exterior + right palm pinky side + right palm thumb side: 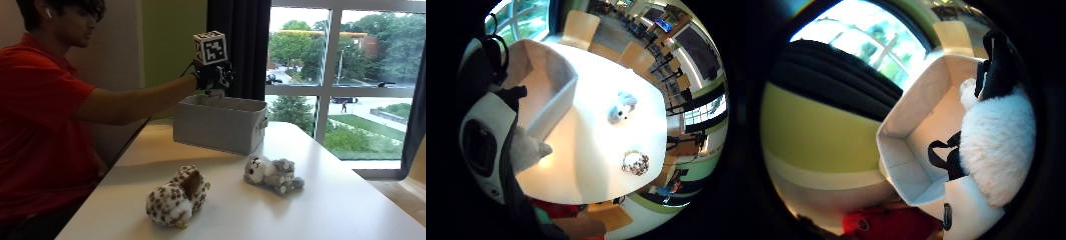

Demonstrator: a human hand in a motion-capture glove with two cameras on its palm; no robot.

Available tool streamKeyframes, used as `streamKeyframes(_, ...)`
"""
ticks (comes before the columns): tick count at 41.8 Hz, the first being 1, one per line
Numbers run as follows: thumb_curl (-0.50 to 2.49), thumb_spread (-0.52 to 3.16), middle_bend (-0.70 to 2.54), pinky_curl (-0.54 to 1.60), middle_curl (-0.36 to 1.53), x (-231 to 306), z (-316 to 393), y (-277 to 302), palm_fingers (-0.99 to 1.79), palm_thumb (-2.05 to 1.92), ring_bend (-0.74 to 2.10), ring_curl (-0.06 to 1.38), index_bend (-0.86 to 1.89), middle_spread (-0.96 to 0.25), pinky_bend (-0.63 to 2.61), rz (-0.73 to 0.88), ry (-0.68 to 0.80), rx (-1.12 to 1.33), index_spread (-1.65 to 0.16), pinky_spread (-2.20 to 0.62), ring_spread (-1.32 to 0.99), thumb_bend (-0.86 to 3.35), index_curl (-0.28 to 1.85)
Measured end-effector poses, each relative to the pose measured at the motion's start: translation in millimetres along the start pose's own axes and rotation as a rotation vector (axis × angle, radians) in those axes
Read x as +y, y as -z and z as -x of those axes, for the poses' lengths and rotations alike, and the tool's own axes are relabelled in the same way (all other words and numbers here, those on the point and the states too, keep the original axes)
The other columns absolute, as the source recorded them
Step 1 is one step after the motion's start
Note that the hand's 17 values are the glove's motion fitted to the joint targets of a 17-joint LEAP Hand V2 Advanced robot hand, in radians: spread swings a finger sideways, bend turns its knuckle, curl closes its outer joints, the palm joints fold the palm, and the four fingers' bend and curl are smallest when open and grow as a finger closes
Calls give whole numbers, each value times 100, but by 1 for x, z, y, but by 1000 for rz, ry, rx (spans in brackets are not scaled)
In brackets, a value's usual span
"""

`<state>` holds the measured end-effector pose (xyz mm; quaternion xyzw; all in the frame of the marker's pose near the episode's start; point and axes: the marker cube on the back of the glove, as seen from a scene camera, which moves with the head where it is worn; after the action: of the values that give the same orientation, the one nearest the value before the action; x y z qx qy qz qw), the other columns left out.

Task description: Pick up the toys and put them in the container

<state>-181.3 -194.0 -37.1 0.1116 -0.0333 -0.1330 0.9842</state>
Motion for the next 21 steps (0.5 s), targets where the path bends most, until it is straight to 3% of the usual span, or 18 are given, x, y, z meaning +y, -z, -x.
streamKeyframes(21, 108, 49, 48, 42, 70, -17, 86, -36, 86, 57, 78, 51, 28, -45, 92, 69, 105, -80, -52, -47, -53, -1, 112)
